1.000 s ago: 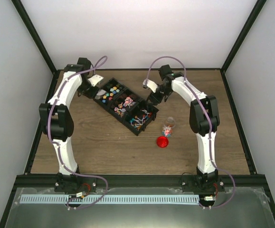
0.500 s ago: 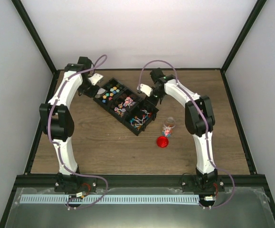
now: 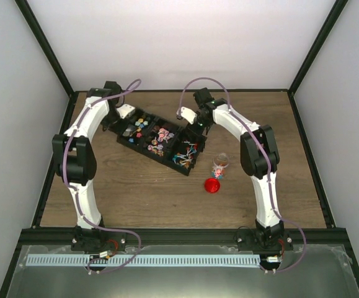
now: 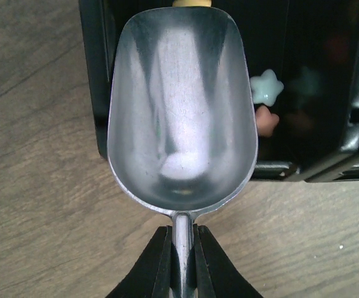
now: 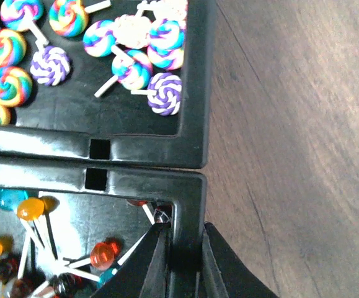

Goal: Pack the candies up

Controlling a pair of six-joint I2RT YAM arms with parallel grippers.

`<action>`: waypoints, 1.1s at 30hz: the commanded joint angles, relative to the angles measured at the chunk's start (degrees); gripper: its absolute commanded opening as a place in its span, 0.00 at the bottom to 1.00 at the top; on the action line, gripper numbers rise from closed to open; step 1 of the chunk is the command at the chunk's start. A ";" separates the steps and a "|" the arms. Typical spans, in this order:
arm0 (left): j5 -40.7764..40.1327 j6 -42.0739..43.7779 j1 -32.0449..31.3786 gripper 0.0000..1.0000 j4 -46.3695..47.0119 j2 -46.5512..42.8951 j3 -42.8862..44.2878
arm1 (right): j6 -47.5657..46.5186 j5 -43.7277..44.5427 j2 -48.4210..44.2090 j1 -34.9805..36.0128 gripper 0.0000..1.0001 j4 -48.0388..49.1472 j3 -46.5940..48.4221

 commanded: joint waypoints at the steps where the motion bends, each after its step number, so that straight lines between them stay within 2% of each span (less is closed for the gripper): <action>1: -3.26 1.93 0.05 0.04 -0.87 -2.92 -0.63 | -3.33 -2.95 0.74 1.20 0.13 1.27 2.83; 7: -5.99 3.39 -0.47 0.04 -2.33 -4.79 -3.15 | -2.12 -2.71 2.85 1.86 0.01 0.12 5.97; 12: -12.67 2.15 -2.66 0.04 0.09 -9.79 -8.90 | 0.42 -0.92 2.93 1.90 0.01 -0.24 5.42; 19: -11.04 0.66 -4.75 0.04 2.32 -15.08 -13.83 | 5.07 0.49 2.22 1.77 0.01 1.62 3.75; 26: -10.26 0.95 -5.95 0.04 -3.00 -10.83 -11.48 | 7.73 1.26 1.72 1.51 0.01 1.99 3.37; 33: -12.92 -1.74 -5.98 0.04 -2.62 -5.49 -8.02 | 7.54 1.02 0.46 1.33 0.01 3.31 1.50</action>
